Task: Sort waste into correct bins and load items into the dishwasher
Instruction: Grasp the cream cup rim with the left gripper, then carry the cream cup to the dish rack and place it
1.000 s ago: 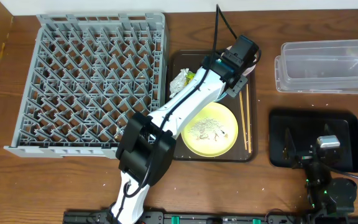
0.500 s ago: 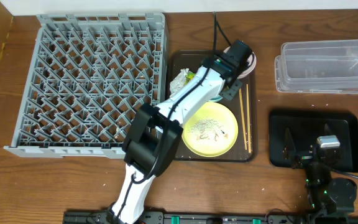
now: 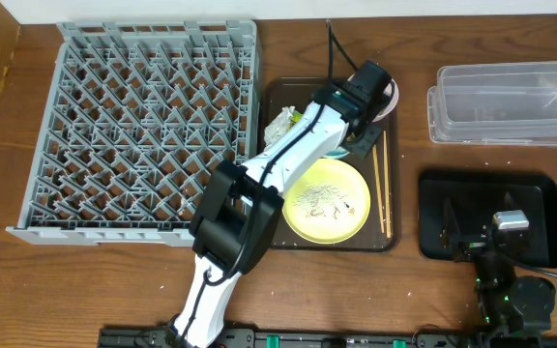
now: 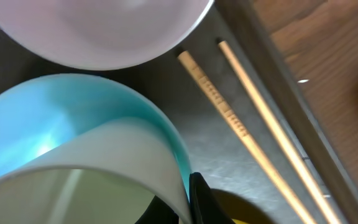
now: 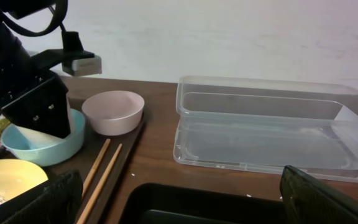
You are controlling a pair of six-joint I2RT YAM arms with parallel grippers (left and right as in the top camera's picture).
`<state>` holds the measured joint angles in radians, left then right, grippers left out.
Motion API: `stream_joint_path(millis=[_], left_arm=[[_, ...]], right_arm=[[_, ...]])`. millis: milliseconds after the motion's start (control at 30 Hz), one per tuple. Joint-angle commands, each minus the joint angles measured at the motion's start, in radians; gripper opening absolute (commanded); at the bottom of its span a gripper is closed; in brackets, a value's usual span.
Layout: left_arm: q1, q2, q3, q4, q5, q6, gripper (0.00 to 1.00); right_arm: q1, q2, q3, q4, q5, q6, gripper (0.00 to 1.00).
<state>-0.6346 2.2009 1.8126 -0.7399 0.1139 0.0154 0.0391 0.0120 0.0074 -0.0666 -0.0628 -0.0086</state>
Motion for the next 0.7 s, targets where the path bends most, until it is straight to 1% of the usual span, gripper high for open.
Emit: stream_joint_path(millis=[0, 267, 333, 467, 600, 667], left_arm=[[0.022, -0.036, 0.016, -0.002, 0.078, -0.085, 0.08], [0.117, -0.164, 0.017, -0.002, 0.091, -0.222, 0.07], [0.142, -0.198, 0.017, -0.002, 0.149, -0.228, 0.08], [0.199, -0.273, 0.017, -0.003, 0.314, -0.228, 0.07], [0.299, -0.342, 0.017, 0.019, 0.457, -0.305, 0.07], [0.398, -0.362, 0.017, 0.034, 0.533, -0.351, 0.07]], right_arm=[[0.011, -0.005, -0.002, -0.004, 0.002, -0.007, 0.99], [0.011, -0.005, -0.002, -0.004, 0.002, -0.007, 0.99], [0.011, -0.005, -0.002, -0.004, 0.002, -0.007, 0.99], [0.011, -0.005, -0.002, -0.004, 0.002, -0.007, 0.99], [0.011, -0.005, -0.002, -0.004, 0.002, -0.007, 0.99], [0.011, -0.005, -0.002, -0.004, 0.002, -0.007, 0.99]])
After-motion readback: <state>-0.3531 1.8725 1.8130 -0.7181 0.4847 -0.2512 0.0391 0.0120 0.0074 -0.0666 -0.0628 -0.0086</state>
